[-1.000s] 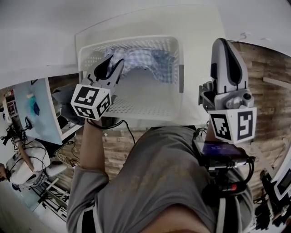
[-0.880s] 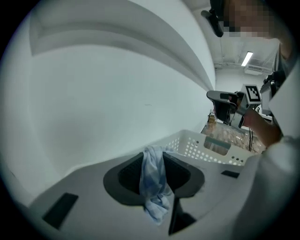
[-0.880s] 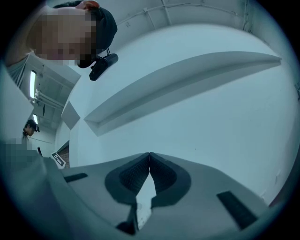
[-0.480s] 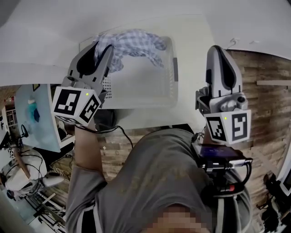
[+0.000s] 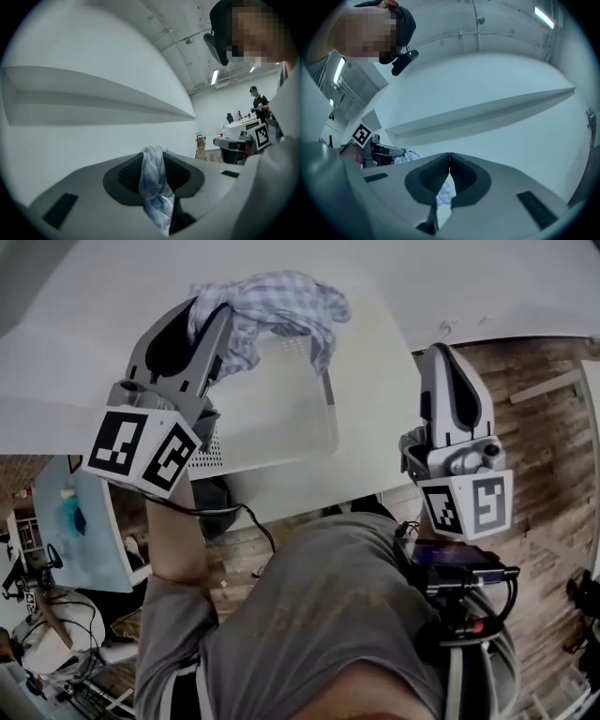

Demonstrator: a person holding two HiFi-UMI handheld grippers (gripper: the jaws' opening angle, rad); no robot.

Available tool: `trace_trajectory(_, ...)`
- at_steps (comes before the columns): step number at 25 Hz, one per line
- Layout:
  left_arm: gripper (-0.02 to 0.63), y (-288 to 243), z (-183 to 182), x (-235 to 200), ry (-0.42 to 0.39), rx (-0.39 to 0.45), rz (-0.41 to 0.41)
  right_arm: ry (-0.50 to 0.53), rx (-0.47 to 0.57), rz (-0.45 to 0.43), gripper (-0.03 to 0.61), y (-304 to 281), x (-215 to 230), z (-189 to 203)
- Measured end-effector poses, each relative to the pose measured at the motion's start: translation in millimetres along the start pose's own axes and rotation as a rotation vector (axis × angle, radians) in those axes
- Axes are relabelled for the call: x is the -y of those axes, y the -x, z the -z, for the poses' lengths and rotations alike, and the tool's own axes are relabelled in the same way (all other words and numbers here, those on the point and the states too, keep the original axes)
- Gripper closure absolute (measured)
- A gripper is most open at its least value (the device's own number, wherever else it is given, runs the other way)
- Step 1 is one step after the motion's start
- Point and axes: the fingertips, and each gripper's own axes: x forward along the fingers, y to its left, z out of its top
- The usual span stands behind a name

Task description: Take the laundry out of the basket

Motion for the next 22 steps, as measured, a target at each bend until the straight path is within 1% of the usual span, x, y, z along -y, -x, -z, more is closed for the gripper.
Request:
trace_trajectory(5, 0.492, -19, -27, 42, -0.014, 0.062, 0.090, 0.038, 0.028, 0.068, 0.571, 32, 22, -20)
trace_trajectory(10, 0.492, -39, -39, 86, -0.027, 0.094, 0.185, 0.070, 0.050, 0.139, 0.571, 60, 44, -35)
trace_trajectory(14, 0.491, -54, -37, 119, -0.018, 0.103, 0.258, 0.093, 0.061, 0.188, 0.571, 78, 59, -43)
trace_trajectory(18, 0.491, -65, -29, 154, -0.006, 0.093, 0.324, 0.107, 0.063, 0.219, 0.571, 94, 71, -49)
trace_trajectory(22, 0.491, -71, -10, 183, 0.000, 0.073, 0.361, 0.110, 0.054, 0.242, 0.571, 109, 81, -46)
